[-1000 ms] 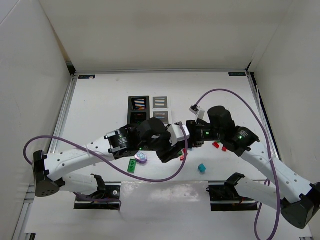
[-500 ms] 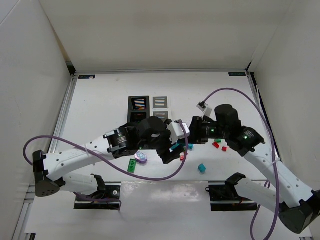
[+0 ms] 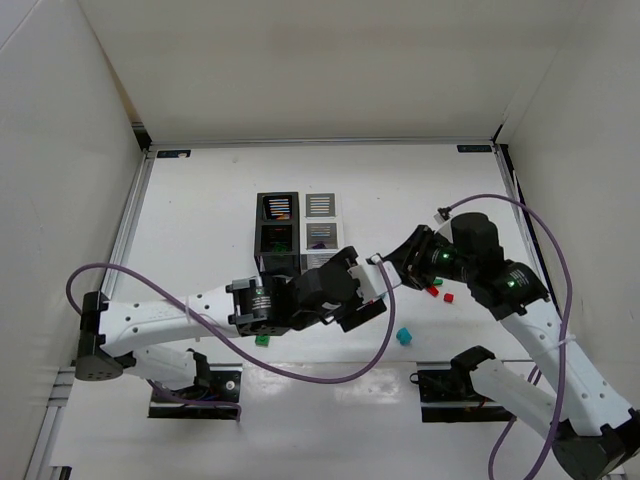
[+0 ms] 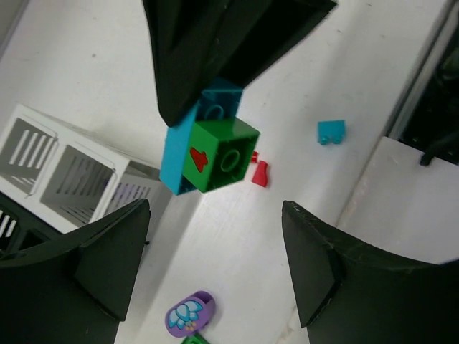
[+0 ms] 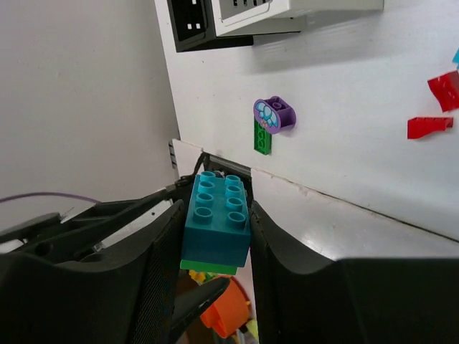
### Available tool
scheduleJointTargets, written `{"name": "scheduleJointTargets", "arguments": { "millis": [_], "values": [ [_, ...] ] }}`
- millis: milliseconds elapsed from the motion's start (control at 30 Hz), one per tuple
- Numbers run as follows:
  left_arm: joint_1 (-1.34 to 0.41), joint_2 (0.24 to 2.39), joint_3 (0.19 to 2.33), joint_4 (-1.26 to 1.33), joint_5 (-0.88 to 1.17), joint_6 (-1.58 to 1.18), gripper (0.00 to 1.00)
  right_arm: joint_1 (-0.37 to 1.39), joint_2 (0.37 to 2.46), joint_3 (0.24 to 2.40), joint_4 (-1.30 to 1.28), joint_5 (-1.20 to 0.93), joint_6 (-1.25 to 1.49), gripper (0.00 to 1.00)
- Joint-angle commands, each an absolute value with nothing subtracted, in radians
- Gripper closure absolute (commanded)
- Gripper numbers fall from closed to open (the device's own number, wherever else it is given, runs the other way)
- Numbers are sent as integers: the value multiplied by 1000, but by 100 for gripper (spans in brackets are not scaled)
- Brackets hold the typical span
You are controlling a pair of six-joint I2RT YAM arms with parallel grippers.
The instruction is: Sort the legos into containers by color
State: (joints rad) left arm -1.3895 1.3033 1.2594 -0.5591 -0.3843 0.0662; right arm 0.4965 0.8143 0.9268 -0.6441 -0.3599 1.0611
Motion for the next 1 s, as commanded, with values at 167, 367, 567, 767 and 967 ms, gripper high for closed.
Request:
{"name": "scheduleJointTargets", "arguments": {
  "millis": [167, 367, 567, 767, 967],
  "values": [
    [-1407, 1345, 1275, -434, -572, 132, 20, 581, 813, 982, -658, -232, 1267, 100],
    [-1407, 1359, 1267, -419, -569, 150, 20, 609, 827, 982, -611, -218, 1313, 100],
    [-1407, 1370, 1272, -407, -594, 155, 42, 638, 841, 1005, -604, -198, 1331, 100],
    [-1407, 1381, 1261, -410, -601, 153, 58, 617, 833, 977, -569, -232, 1373, 100],
    [-1413, 1353, 1255, -420, -603, 143, 78, 554, 821, 962, -563, -250, 1391, 100]
  ]
}}
